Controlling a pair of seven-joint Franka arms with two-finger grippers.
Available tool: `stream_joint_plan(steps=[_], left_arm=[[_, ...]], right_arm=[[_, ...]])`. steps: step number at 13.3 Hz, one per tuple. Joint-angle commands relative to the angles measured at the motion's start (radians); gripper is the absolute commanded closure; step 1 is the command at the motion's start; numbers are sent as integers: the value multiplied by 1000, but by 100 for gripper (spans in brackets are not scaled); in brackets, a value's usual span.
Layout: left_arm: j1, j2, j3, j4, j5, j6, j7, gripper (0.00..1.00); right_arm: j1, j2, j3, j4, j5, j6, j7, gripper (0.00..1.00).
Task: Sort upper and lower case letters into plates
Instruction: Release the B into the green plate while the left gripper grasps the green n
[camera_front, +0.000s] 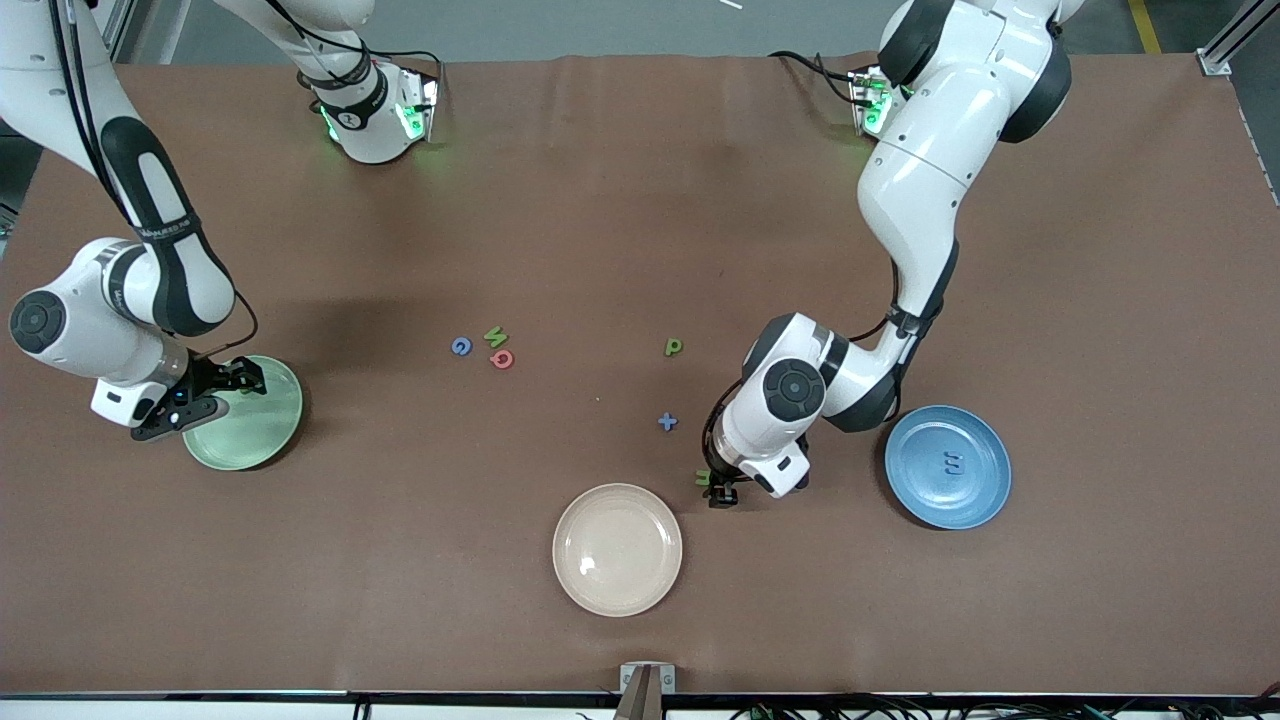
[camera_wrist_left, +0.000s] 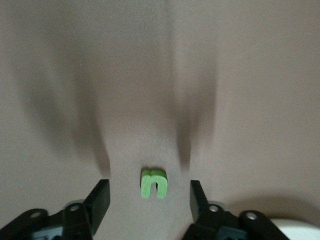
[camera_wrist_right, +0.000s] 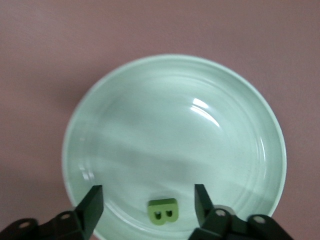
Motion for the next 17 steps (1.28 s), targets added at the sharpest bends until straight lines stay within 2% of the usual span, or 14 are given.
stream_joint_plan(steps=[1,3,7,9,11,12,14,16,17], left_arm=[[-8,19,11,32,-32,4,-6,29],[-10,37,11,32,-32,37,4,29],[-22,39,17,32,-31,33,5,31],[-20,39,16,31,-31,33,13,48],[-16,39,16,30,-32,33,48,72],[-16,39,16,30,-31,33,59,80],[-16,40,17,27,-31,33,59,86],[-2,27,17,21,-25,21,76,100],[16,10,17,21,-28,-10,105,100]], right_arm=[[54,-108,3,-5,5,-158,102,0],[109,-139,4,10,5,-241,269,0],[193,-184,6,7,9,-324,523,0],[228,-187,7,2,17,-338,630,0],[271,-197,7,-11,17,-345,741,0],[299,-199,7,-13,17,-345,799,0],[350,-199,6,-28,17,-342,915,0],[400,-197,7,-39,17,-335,1015,0],[428,-196,7,-48,19,-332,1077,0]])
